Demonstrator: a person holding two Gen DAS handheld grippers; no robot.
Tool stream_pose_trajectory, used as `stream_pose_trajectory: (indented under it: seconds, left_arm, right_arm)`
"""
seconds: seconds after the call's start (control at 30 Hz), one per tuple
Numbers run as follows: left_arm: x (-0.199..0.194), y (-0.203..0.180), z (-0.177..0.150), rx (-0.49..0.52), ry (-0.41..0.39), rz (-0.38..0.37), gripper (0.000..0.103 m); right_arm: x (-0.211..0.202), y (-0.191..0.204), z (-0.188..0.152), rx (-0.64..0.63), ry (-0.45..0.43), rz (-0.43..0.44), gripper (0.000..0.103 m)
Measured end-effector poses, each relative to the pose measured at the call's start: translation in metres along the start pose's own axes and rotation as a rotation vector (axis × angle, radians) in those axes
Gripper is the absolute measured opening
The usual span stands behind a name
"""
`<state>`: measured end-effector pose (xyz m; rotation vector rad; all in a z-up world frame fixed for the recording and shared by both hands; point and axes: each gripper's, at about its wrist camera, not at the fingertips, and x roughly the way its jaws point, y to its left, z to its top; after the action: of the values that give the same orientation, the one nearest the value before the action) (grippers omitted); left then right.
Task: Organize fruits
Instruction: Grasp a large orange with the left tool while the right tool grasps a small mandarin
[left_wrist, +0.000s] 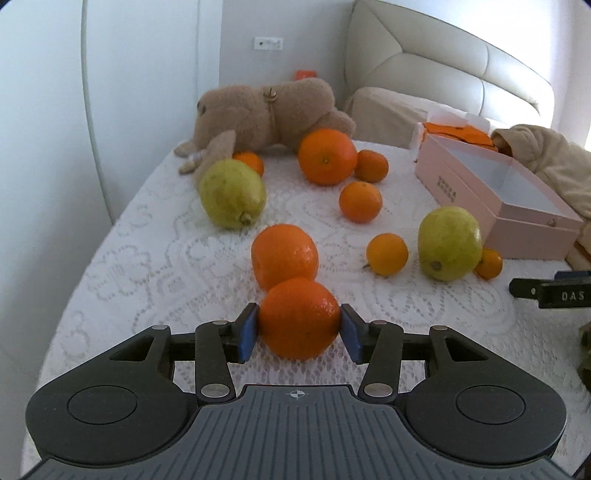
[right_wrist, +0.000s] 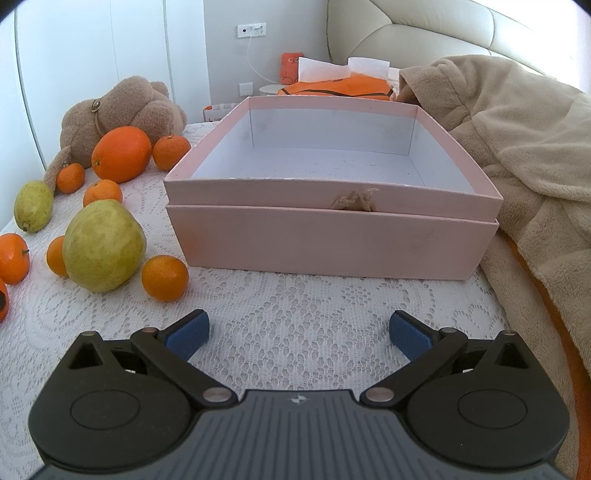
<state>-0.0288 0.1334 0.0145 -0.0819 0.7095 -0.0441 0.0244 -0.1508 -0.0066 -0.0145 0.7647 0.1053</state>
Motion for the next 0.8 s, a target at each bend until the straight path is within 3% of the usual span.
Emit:
stream_pose_trajectory:
  seconds: [0.2, 0.27, 0.37, 0.43, 0.5, 0.73, 0.8]
  left_arm:
    - [0.0, -0.001, -0.002, -0.065, -0.018, -0.006, 0.051]
    - [-0.005, -0.006, -0.002, -0.086, -0.025, -0.047, 0.051]
    - [-0.01, -0.022, -0.003, -0.057, -0.037, -0.102, 0.051]
    - [-0.012, -0.034, -0.004, -0.029, -0.033, -0.124, 0.051]
    - [-0.013, -0.044, -0.005, -0.005, -0.027, -0.134, 0.051]
    - [-0.012, -0.06, -0.012, 0.036, 0.002, -0.151, 0.051]
    - [-0.011, -0.063, -0.012, 0.049, 0.008, -0.158, 0.051]
  right_arm:
    - [-0.003, 0.001, -0.002, 0.001, -0.012, 0.001, 0.102]
    - [-0.011, 0.004, -0.005, -0.019, -0.048, 0.017, 0.091]
    - [-0.027, 0.016, -0.01, -0.076, -0.119, 0.097, 0.062]
    - [-0.034, 0.026, -0.01, -0.09, -0.137, 0.179, 0.053]
    - [-0.038, 0.035, -0.007, -0.098, -0.147, 0.239, 0.053]
    - [-0.015, 0.058, 0.012, -0.132, -0.076, 0.184, 0.045]
    - [-0.006, 0.058, 0.011, -0.147, -0.05, 0.171, 0.038]
